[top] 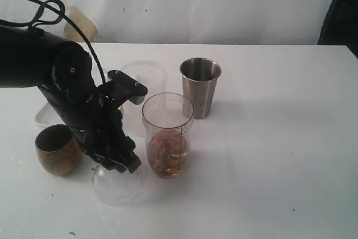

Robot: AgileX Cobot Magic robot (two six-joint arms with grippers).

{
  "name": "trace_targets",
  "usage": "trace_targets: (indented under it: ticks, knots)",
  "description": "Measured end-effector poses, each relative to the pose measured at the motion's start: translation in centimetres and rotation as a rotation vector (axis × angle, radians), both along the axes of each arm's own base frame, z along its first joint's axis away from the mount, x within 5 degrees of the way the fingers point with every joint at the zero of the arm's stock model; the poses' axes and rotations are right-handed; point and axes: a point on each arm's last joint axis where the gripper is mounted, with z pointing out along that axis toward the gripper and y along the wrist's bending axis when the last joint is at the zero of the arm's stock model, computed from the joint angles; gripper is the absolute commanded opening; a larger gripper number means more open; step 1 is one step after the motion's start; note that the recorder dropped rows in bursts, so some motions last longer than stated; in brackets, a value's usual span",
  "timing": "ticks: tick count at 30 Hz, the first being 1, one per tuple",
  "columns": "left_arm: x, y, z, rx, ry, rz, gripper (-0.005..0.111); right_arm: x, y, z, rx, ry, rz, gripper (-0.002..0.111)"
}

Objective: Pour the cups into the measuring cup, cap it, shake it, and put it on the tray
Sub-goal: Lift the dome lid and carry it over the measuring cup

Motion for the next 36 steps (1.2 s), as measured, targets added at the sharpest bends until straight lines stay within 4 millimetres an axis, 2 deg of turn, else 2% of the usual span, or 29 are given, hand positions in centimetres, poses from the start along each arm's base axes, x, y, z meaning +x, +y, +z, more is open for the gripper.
trace_targets:
  ticks: [3, 8, 13, 20, 30, 33, 36]
  knots:
    - [0.1, 0.0, 0.0, -0.006, -0.005, 0.009, 0.000, 0.0, 0.0, 0.0, 0.000, 0.000, 0.000, 0.000]
    - [-0.1, 0.1, 0.0, 0.008, 0.012, 0.008, 0.000, 0.0, 0.0, 0.0, 0.000, 0.000, 0.000, 0.000]
    - [0.2, 0.0, 1.5, 0.054, 0.047, 0.003, 0.000, 0.0, 0.0, 0.0, 0.000, 0.000, 0.000, 0.000]
    - [1.0, -0.4, 5.7, 0.066, 0.048, 0.020, 0.000, 0.0, 0.0, 0.0, 0.000, 0.000, 0.000, 0.000]
    - [0.3, 0.4, 16.0, -0.069, -0.145, 0.064, 0.000, 0.0, 0.0, 0.0, 0.000, -0.002, 0.000, 0.000]
    - [0.1, 0.3, 18.0, -0.123, -0.184, 0.075, 0.000, 0.0, 0.0, 0.1, 0.001, -0.006, 0.001, 0.000]
    - [0.0, 0.1, 18.9, -0.165, -0.192, 0.076, 0.000, 0.0, 0.0, 0.1, 0.001, -0.006, 0.001, 0.000]
